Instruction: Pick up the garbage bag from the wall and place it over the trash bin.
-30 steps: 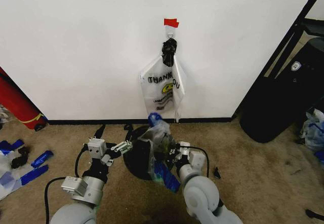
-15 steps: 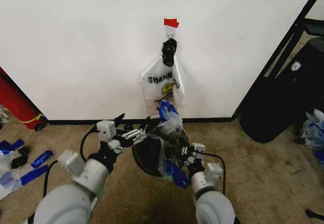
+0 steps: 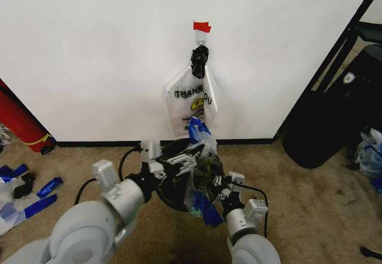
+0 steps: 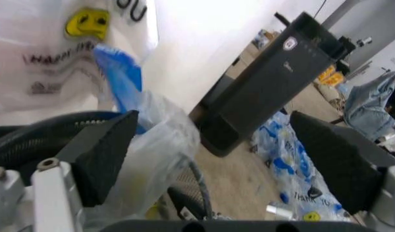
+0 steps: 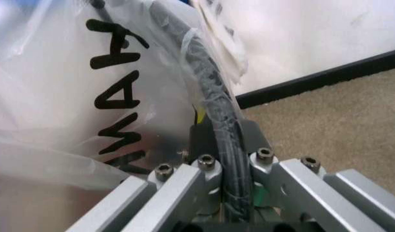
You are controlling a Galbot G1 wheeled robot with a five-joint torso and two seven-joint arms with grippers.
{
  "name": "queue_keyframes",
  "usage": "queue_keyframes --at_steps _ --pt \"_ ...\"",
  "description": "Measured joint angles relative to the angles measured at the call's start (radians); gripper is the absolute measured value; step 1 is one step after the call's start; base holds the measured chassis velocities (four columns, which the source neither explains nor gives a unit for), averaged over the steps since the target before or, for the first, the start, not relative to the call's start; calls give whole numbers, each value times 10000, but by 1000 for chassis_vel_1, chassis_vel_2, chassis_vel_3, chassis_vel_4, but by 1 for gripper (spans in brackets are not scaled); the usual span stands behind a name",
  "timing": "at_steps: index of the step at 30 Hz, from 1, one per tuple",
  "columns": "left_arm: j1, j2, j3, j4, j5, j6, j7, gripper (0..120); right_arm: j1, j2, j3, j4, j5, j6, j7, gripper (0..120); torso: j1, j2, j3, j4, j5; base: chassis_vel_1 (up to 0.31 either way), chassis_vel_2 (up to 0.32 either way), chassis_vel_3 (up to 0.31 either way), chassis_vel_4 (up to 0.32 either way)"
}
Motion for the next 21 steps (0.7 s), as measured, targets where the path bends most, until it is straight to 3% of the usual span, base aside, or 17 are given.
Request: queue_keyframes --at_steps 8,17,21 --pt "-290 -111 493 616 326 62 -109 71 -117 114 -25 70 -64 -25 -6 0 0 0 0 3 0 0 0 0 0" --pt "-438 -211 647 1042 515 29 -122 60 -155 12 91 209 -92 -44 -8 0 0 0 0 2 0 0 0 0 0" --pt "-407 -259 686 1207 572 1 -151 45 -177 -67 125 306 -37 -59 -13 0 0 0 0 2 0 0 0 0 0"
